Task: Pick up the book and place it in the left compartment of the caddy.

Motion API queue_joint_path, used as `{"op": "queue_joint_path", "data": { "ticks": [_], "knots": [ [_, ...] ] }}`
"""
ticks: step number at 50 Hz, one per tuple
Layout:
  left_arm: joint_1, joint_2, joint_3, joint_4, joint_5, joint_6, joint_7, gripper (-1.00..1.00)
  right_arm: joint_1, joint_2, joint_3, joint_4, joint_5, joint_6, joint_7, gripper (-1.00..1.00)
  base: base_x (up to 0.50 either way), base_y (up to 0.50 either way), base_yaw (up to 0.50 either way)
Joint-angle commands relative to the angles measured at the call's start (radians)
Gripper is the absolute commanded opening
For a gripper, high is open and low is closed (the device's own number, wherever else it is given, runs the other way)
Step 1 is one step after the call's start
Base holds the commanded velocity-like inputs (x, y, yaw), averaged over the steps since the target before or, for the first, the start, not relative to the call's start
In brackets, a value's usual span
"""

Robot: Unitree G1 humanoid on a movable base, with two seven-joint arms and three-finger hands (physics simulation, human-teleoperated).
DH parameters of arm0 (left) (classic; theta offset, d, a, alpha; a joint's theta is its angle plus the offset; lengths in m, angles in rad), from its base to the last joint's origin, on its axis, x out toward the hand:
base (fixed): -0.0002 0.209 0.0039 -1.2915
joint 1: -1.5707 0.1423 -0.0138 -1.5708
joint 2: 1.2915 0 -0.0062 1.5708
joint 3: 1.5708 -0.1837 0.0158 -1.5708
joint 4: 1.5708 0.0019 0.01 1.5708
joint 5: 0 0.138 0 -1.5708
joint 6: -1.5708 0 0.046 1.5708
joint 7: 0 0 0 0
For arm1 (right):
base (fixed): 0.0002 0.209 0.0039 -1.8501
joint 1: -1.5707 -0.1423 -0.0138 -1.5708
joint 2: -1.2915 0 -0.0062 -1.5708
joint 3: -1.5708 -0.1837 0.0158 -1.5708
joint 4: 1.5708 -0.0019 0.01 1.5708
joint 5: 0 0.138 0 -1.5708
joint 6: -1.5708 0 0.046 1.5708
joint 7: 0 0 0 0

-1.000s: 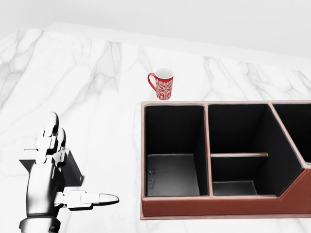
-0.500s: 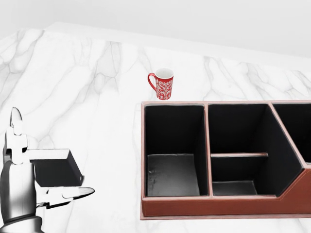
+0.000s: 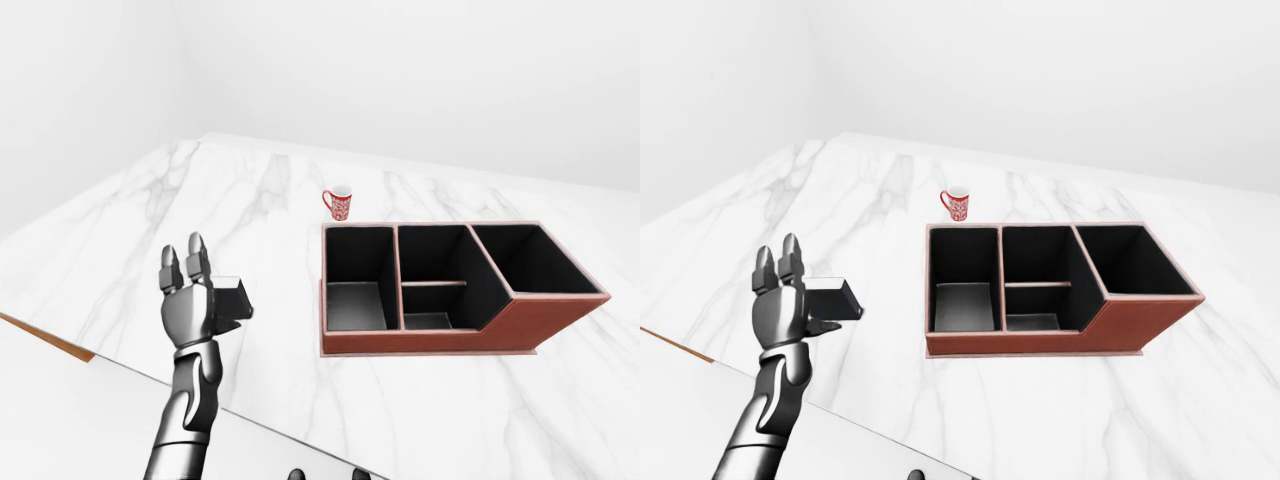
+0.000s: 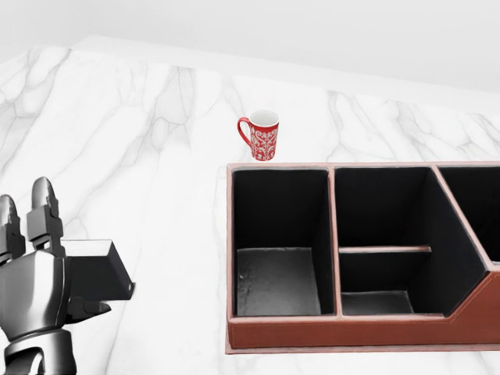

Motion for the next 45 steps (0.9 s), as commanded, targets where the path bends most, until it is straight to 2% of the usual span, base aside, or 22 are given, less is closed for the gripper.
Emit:
{"op": "queue_joint_path", "data": {
  "ticks": [1, 2, 3, 9, 15, 45],
  "knots": [
    [-0.097, 0.03, -0.053, 0.192, 0.194, 0.059, 0.0, 1.0, -0.002, 0.0, 0.005, 0.007, -0.003, 0.0, -0.002, 1.0, 0.0, 0.0, 0.0],
    [-0.108, 0.029, -0.071, 0.215, 0.213, 0.052, 0.0, 1.0, -0.002, 0.0, 0.005, 0.007, -0.003, 0.0, -0.002, 1.0, 0.0, 0.0, 0.0],
    [-0.119, 0.014, -0.098, 0.234, 0.262, 0.08, 0.0, 1.0, -0.003, -0.001, 0.006, 0.009, -0.005, 0.0, -0.002, 1.0, 0.0, 0.0, 0.0],
    [-0.129, -0.004, -0.111, 0.259, 0.278, 0.098, 0.0, 1.0, -0.004, 0.001, 0.012, 0.013, -0.011, 0.0, 0.0, 1.0, 0.0, 0.0, 0.0],
    [-0.129, -0.006, -0.11, 0.258, 0.276, 0.098, 0.0, 1.0, -0.005, 0.006, 0.019, 0.003, -0.047, 0.0, 0.004, 1.0, 0.0, 0.0, 0.0],
    [-0.129, -0.006, -0.111, 0.258, 0.276, 0.098, 0.0, 1.0, -0.007, 0.007, 0.017, 0.003, -0.05, 0.0, 0.005, 1.0, 0.0, 0.0, 0.0]
  ]
}}
